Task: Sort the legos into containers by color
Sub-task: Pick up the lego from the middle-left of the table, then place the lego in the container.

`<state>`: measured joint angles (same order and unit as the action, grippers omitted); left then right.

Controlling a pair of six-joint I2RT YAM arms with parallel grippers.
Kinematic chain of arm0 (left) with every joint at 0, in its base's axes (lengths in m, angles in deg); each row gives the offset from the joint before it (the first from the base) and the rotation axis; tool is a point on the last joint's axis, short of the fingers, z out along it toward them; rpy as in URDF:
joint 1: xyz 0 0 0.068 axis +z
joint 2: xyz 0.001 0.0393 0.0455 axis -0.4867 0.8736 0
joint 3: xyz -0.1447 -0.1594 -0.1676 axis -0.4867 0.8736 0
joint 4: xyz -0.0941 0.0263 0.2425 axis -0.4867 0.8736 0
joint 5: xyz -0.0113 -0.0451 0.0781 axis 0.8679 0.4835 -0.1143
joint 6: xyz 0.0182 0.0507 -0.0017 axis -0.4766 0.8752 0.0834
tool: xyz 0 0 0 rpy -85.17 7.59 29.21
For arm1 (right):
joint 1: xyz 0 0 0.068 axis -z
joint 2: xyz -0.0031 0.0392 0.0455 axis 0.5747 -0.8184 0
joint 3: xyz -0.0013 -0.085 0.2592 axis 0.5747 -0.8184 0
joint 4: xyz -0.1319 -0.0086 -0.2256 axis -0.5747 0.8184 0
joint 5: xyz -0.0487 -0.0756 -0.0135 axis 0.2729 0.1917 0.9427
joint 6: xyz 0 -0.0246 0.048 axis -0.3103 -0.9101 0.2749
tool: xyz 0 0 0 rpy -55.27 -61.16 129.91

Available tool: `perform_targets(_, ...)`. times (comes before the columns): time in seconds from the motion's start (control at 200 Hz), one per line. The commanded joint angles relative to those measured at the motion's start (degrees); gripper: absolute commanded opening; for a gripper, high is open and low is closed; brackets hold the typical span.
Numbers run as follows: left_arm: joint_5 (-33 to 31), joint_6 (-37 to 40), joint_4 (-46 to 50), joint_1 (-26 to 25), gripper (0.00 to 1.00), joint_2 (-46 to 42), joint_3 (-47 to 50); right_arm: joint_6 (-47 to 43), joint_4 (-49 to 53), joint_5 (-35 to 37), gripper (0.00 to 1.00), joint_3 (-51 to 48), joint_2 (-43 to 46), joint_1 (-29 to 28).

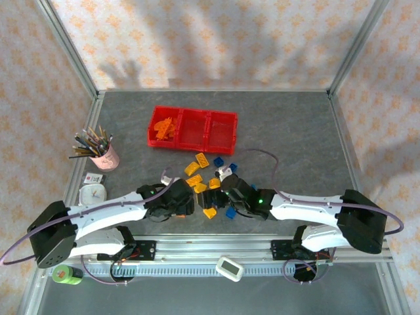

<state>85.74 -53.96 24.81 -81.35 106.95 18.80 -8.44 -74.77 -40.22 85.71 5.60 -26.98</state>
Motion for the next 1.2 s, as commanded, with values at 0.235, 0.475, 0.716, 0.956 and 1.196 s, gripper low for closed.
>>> perform_targets(0.235, -1.54, -1.71, -3.06, -1.67, 0.71, 6.14, 0.77, 0.99, -1.39, 3.25, 1.0, -0.97, 0.9, -0.2)
perform_targets(0.475, -2.98, -1.71, -2.59, -1.65, 0.55, 7.91, 1.39, 1.09, -1.36, 3.65, 1.0, -1.06, 0.9, -0.17)
perform_targets(0.716, -6.72, -2.78, -0.11, -1.65, 0.44, 3.87, 0.04, 1.07, -1.25, 3.96, 1.0, -0.04, 1.74, -0.15)
perform_targets(0.956, -14.63, 0.26, 4.74, 3.76, 0.4, 0.95, -8.48, 0.5, 0.79, 3.55, 1.0, 2.88, 4.29, 3.01)
perform_targets(1.196, -18.37, 10.48, -3.12, 19.32, 0.38, 4.71, -18.68, -1.08, 1.41, 1.26, 1.0, 8.0, 3.1, 9.17)
